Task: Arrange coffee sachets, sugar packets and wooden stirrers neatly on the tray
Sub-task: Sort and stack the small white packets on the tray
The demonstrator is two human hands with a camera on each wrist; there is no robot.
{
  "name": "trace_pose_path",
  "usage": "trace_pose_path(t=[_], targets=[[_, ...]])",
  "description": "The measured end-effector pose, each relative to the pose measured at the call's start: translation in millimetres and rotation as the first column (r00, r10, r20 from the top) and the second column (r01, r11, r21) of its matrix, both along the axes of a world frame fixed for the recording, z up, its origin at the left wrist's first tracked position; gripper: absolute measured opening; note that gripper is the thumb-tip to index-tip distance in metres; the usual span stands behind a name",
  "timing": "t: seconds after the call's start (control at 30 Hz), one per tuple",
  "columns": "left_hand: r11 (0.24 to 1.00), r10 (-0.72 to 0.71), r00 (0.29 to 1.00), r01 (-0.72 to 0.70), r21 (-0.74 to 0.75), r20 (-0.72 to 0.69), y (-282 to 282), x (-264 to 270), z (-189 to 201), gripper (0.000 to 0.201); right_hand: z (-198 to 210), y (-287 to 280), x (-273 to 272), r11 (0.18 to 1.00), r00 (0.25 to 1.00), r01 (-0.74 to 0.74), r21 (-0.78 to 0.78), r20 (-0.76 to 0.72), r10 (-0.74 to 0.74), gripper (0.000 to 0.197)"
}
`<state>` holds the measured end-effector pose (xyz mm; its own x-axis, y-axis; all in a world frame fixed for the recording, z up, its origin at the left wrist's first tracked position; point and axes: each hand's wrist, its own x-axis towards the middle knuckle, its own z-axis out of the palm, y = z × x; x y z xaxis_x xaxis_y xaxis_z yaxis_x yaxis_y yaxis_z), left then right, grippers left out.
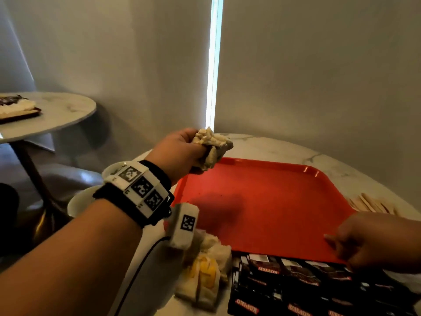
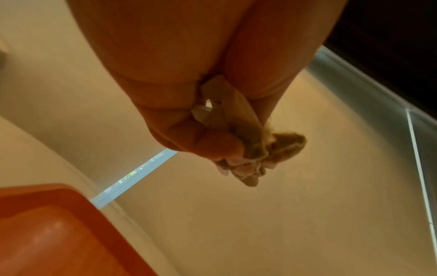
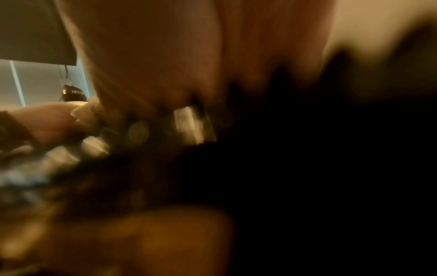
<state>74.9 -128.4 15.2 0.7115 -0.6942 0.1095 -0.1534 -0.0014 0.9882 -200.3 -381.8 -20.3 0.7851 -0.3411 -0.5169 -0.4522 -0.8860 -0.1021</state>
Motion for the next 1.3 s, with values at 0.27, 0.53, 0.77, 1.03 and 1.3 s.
trace_pose_path(t=[0.27, 0.53, 0.77, 1.03, 1.3], targets=[[0.999, -0.019, 0.997, 0.017, 0.030, 0.076, 4.4, -3.7, 23.7, 0.027, 38.3, 16.2, -9.7, 0.995, 0.996, -0.013, -0.103, -0.089, 0.004, 0.020], [0.992, -0.125, 0.991, 0.126, -0.029, 0.049, -3.0, -7.6, 15.6, 0.023, 173.0, 93.9, 79.3, 0.999, 0.911, -0.005, -0.052, 0.411, 0.026, 0.070], [0.985, -0.124, 0.990, 0.131, -0.112, 0.069, 2.4, -8.0, 14.9, 0.023, 137.2, 136.4, 158.0, 0.990, 0.850, -0.137, -0.043, 0.508, 0.140, 0.064], [0.977, -0.070, 0.991, 0.046, -0.208, -0.111, 7.2, 7.0, -0.1, 0.037, 103.2, 117.3, 185.6, 0.885, 0.813, -0.187, 0.426, 0.572, -0.104, 0.028], [0.910, -0.064, 0.917, -0.109, -0.400, -0.394, 6.5, 14.0, -10.8, 0.042, 90.7, 103.8, 196.2, 0.635, 0.773, -0.174, 0.753, 0.504, -0.386, 0.024]])
